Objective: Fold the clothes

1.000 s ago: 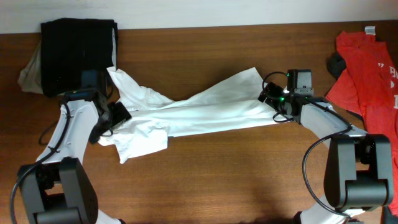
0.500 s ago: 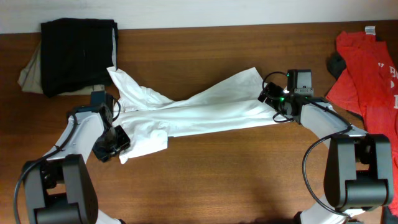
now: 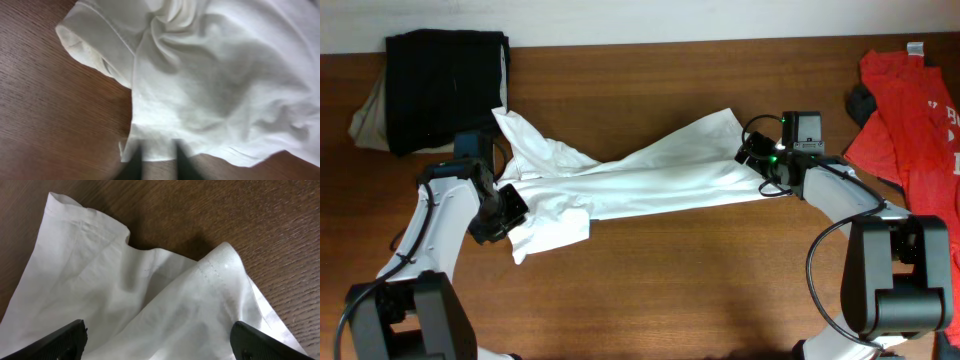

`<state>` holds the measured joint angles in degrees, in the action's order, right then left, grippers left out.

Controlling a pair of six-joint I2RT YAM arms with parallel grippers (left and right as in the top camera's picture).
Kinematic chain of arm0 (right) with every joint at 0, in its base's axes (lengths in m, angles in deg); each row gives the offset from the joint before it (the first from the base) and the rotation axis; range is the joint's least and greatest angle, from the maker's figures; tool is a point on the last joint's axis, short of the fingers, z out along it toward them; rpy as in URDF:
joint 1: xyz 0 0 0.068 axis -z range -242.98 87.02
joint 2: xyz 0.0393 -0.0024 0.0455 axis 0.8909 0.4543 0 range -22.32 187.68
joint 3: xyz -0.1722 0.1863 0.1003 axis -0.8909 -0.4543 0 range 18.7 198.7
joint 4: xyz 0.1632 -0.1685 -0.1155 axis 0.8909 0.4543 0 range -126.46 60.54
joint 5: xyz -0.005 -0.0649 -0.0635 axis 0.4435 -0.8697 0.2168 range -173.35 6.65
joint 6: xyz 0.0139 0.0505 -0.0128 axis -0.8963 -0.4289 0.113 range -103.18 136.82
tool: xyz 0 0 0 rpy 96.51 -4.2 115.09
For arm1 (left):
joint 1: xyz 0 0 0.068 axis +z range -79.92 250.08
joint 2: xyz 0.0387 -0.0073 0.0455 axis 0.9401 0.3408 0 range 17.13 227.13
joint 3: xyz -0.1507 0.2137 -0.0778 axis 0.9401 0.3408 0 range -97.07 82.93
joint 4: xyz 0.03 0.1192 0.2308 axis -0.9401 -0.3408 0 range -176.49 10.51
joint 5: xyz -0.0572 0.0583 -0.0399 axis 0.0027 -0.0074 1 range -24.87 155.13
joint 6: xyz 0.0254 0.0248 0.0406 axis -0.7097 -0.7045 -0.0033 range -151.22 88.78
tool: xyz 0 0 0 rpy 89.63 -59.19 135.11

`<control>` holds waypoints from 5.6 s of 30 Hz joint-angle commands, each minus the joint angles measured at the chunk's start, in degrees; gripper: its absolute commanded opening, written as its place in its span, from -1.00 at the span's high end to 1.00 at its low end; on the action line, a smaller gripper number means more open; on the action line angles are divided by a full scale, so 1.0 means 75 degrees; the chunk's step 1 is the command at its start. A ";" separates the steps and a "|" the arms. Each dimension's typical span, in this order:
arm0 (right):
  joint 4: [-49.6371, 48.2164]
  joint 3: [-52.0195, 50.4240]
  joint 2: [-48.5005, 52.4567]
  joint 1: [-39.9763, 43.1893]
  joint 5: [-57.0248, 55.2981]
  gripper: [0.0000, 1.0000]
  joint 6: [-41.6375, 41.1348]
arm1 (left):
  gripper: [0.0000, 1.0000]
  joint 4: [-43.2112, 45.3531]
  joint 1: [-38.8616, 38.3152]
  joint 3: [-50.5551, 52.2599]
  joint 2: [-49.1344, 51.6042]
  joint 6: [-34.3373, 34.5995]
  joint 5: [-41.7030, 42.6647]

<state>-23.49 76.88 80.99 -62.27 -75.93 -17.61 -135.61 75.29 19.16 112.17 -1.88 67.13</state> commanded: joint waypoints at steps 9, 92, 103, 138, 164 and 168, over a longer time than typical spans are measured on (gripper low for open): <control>-0.0050 0.0015 0.0041 0.0006 -0.0082 -0.89 0.0017 | -0.33 0.0312 0.0023 0.1058 0.0627 -0.0268 0.0219; 0.0134 0.0015 0.0571 -0.0131 -0.0289 0.91 0.0326 | 0.98 0.1102 0.0711 0.0315 0.1536 0.0227 -0.0361; 0.1116 0.0102 0.0402 0.0134 -0.0941 0.92 -0.0836 | 0.99 0.0522 0.2069 0.0312 0.1533 0.0431 -0.0353; 0.1856 0.0102 0.0047 -0.0280 0.0583 0.92 0.0927 | -0.98 0.0326 0.2124 -0.0539 0.1533 0.0367 -0.0090; 0.5246 -0.0201 0.0050 0.0560 -0.1291 0.92 -0.1944 | -0.98 0.0536 0.2124 -0.0565 0.0901 -0.0358 0.1113; 0.5479 -0.0586 -0.0799 0.0560 -0.1498 0.92 -0.2136 | -0.98 0.0560 0.1964 -0.0854 0.0090 -0.0670 0.1708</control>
<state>15.62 74.95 78.78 -58.45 -83.16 -30.40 -131.76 90.83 15.84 119.34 -3.21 74.54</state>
